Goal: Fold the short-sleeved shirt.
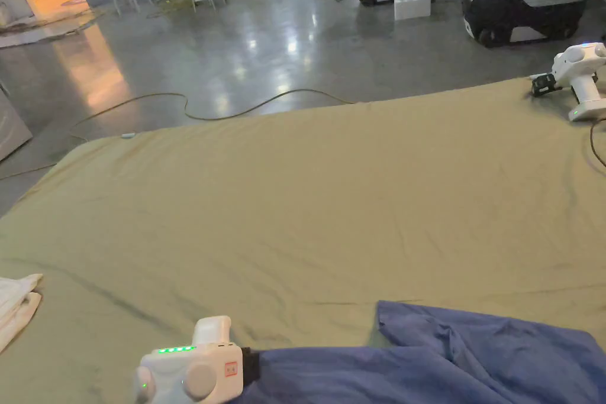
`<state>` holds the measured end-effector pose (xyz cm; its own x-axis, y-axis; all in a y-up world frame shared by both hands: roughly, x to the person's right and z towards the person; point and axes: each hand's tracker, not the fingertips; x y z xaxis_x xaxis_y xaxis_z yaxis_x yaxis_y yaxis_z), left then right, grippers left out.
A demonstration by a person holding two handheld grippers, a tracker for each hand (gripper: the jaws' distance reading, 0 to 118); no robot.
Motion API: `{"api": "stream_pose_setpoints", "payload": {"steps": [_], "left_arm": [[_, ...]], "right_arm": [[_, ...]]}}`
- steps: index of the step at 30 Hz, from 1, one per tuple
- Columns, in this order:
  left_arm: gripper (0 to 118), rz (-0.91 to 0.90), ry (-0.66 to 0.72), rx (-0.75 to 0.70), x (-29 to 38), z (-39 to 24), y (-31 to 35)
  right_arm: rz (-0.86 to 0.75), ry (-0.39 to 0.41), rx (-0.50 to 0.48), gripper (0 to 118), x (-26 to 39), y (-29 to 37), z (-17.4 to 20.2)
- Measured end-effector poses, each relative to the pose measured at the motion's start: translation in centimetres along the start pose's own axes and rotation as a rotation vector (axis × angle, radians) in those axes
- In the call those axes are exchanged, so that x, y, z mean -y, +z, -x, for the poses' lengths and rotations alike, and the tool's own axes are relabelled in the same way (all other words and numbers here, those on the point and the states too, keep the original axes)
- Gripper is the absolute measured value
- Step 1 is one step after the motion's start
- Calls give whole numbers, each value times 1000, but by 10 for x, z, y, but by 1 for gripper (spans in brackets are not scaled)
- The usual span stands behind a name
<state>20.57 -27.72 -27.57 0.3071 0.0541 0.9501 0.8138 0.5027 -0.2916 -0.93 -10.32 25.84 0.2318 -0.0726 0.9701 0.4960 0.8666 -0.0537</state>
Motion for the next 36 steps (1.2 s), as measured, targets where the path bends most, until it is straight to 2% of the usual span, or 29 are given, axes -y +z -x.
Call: {"api": "stream_pose_setpoints", "payload": {"steps": [2, 3, 5, 9, 10, 12, 13, 14, 17, 20, 23, 25, 26, 27, 29, 30, 31, 32, 34, 36], "left_arm": [[26, -28, -8, 20, 2, -5, 0], [21, -20, -12, 24, 2, -7, -3], [12, -1, -39, 22, 2, -12, -11], [10, 17, -60, -7, 2, -16, -17], [10, 22, -69, -11, 1, -17, -17], [10, 39, -85, -7, -2, -15, -17], [10, 47, -80, -2, -4, -13, -17], [10, 56, -61, 8, -6, -11, -17], [10, 63, -44, 26, -8, -6, -16], [10, 69, -43, 35, -10, -6, -15], [10, 84, -50, 47, -13, -3, -18], [10, 84, -46, 56, -12, -1, -18], [10, 81, -48, 60, -12, -2, -17], [10, 77, -46, 63, -11, -2, -16], [10, 68, -31, 65, -10, -1, -15], [10, 64, -29, 65, -9, 0, -16], [10, 61, -19, 66, -9, 0, -16], [10, 63, 4, 72, -11, 3, -15], [10, 76, 72, 99, -16, 9, -10], [10, 8, 128, 134, -18, 17, 15]], "right_arm": [[14, 8, 0, 0, 1, 0, 0], [29, 9, -7, 0, -11, -33, 11], [48, 7, -25, 0, -16, -46, 13], [86, 53, -122, 2, -38, -102, 15], [129, 78, -148, 22, -47, -121, 14], [218, 126, -207, 79, -66, -168, 9], [304, 140, -234, 90, -75, -195, 8], [374, 178, -246, 88, -83, -227, 7], [513, 329, -169, 89, -81, -324, -13], [654, 391, -149, 88, -73, -389, -19], [720, 483, -110, 87, -63, -421, -23], [776, 457, -128, 76, -54, -431, -25], [755, 395, -162, 71, -52, -434, -26], [734, 375, -154, 67, -52, -433, -25], [692, 403, -186, 63, -49, -425, -26], [700, 388, -206, 47, -49, -420, -26], [694, 374, -191, 13, -51, -417, -25], [691, 350, -204, 4, -51, -412, -24], [684, 345, -189, 4, -48, -404, -22], [620, 323, -186, 4, -52, -388, -21]]}}
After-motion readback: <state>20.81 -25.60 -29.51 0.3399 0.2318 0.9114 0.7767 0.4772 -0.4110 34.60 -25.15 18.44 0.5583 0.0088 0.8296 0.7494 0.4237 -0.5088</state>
